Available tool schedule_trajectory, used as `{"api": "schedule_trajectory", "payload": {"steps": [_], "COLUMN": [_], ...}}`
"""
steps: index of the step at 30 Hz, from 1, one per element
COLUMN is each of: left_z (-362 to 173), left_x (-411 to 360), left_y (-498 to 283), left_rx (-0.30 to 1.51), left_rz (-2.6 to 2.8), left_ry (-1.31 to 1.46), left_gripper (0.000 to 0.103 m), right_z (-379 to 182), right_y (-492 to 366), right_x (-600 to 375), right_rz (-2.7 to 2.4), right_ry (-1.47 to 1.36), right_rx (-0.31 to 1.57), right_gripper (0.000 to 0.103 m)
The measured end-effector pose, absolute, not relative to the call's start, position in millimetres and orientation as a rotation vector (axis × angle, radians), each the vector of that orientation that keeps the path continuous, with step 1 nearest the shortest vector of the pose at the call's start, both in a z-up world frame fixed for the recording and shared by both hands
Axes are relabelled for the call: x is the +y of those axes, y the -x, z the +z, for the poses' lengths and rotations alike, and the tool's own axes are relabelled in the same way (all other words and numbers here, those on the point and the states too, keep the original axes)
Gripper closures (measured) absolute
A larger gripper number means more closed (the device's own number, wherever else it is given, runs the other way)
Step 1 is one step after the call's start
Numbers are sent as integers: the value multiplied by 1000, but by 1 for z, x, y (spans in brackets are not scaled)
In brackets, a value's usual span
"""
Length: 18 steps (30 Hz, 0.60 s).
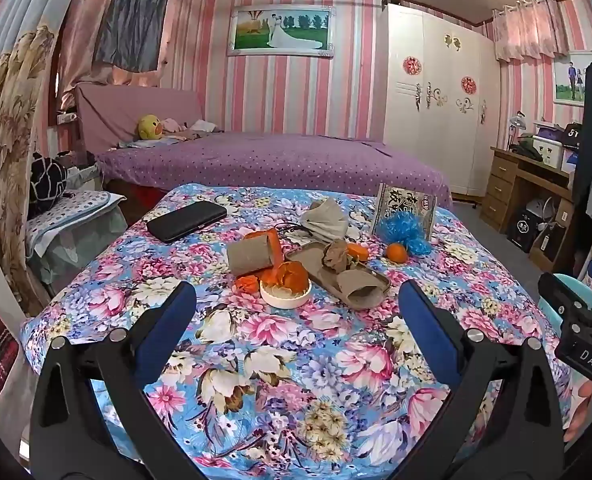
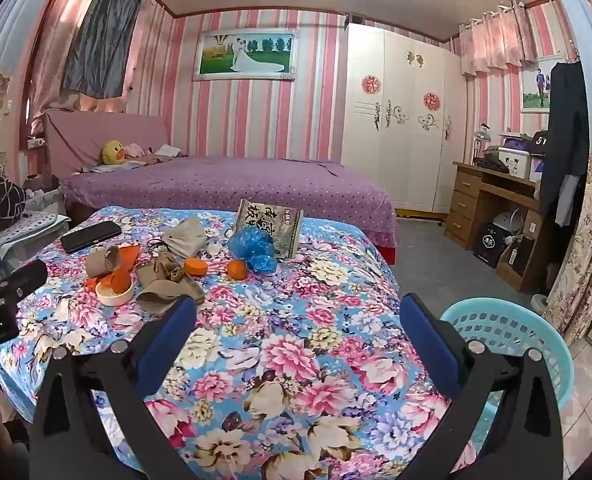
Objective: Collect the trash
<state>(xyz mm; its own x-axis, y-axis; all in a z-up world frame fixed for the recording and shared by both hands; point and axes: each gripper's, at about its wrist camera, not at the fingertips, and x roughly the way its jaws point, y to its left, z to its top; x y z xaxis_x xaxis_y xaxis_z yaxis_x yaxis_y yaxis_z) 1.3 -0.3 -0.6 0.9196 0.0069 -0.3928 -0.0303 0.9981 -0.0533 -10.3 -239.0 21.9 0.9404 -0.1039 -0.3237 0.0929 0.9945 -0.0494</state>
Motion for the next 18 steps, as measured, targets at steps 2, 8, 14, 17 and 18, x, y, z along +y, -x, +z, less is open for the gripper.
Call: {"api": "schedule_trajectory", "payload": {"steps": [2,8,14,17,18], "left_z": [-1,-3,-4,-4,-5], "left_x": [-2,-4,-5,-3,1], "left_y": [0,2,4,2,-1], "left_rx": [387,388,386,388,389], "left_rz": [20,16,20,21,22], "left_ry": [48,55,56,59,61], "left_gripper": [5,5,5,5,5], "right_z": [22,20,21,21,22], "right_y": [10,12,12,12,12], "right_x": [-239,-244,-242,-242,-242], "right_rz": [-101,-110,-113,-113,-113], "right_ry": [35,34,41,41,39], "right_rx": [330,323,327,327,326], "right_gripper": [4,4,4,4,4]}}
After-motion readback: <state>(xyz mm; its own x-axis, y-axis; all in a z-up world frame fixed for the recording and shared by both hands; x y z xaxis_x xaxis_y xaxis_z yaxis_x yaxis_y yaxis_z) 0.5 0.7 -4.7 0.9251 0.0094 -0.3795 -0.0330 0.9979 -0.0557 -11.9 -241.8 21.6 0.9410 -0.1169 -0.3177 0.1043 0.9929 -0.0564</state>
